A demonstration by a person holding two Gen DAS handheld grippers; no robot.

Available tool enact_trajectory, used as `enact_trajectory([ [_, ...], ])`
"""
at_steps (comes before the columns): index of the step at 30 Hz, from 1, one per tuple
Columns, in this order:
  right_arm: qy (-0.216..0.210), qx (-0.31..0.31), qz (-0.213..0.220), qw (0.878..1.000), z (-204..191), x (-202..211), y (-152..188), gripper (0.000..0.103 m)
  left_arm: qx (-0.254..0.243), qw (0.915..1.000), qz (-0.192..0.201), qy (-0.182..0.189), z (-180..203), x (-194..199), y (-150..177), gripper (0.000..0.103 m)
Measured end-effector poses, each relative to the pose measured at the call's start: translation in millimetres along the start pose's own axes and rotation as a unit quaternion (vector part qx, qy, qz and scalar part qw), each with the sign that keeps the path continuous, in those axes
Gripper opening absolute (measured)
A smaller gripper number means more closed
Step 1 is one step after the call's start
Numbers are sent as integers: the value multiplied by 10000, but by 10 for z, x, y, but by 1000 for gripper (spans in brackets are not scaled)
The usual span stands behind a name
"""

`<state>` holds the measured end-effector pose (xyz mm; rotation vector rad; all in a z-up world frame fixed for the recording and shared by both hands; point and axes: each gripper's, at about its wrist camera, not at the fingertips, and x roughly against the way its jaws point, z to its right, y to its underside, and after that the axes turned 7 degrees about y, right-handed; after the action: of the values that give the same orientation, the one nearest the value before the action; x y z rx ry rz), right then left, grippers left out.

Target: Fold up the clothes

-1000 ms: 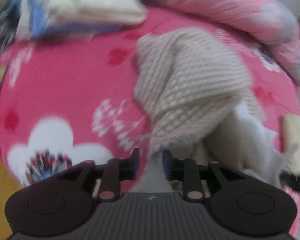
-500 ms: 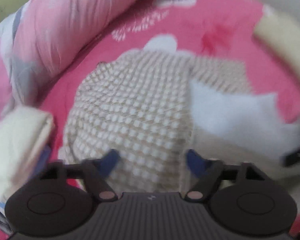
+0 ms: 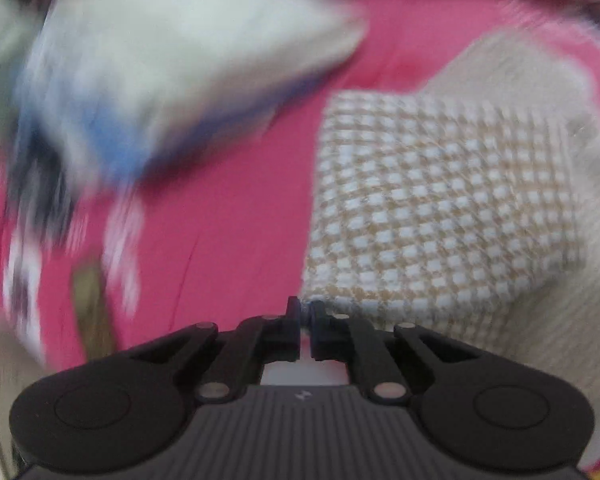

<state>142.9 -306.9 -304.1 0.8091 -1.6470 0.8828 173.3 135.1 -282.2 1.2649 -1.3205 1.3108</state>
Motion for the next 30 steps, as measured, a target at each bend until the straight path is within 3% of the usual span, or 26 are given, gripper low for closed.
enact_trajectory([
  [2,-36,-210,178,9996,-13,85,52,17,0,9992,-353,183,-199,-62,227,13],
  [4,-29,-314,278,9991,-26,108,117,17,-239,9982,-431,352,-261,-11,410,21],
  [5,-60,-334,313,9989,-33,118,141,17,-347,9976,-424,434,-271,37,462,33],
  [7,-103,-386,244,9989,-39,49,173,21,-531,9953,-435,678,-249,112,506,45],
  [11,60,-634,1,9980,-20,-207,224,34,-1102,9868,-490,1082,-61,223,445,55],
  [13,164,-589,-145,9980,-21,-368,219,44,-1371,9830,-450,1134,39,309,385,55],
  [14,229,-540,-219,9980,-25,-455,212,43,-1485,9815,-392,1141,89,371,350,55],
  [16,408,-324,-90,9986,-40,-483,169,23,-1726,9785,-119,1125,206,592,280,55],
  [19,308,-224,435,9983,-46,-254,71,14,-2368,9625,644,1156,491,953,114,58],
  [21,182,-71,862,9961,-57,-5,-12,13,-3017,9376,1147,1291,829,1118,-17,64],
  [22,62,44,1000,9950,-67,99,-57,12,-3399,9204,1375,1357,1044,1182,-80,66],
  [24,-187,276,1269,9914,-86,305,-149,11,-4265,8759,1714,1464,1538,1206,-138,67],
  [25,-317,387,1352,9896,-95,384,-201,11,-4671,8509,1869,1508,1770,1207,-155,68],
  [28,-716,758,1488,9833,-92,554,-381,11,-5794,7653,2289,1620,2406,1130,-134,72],
  [30,-904,1040,1470,9795,-108,613,-502,11,-6454,7067,2479,1503,2744,1021,-68,73],
])
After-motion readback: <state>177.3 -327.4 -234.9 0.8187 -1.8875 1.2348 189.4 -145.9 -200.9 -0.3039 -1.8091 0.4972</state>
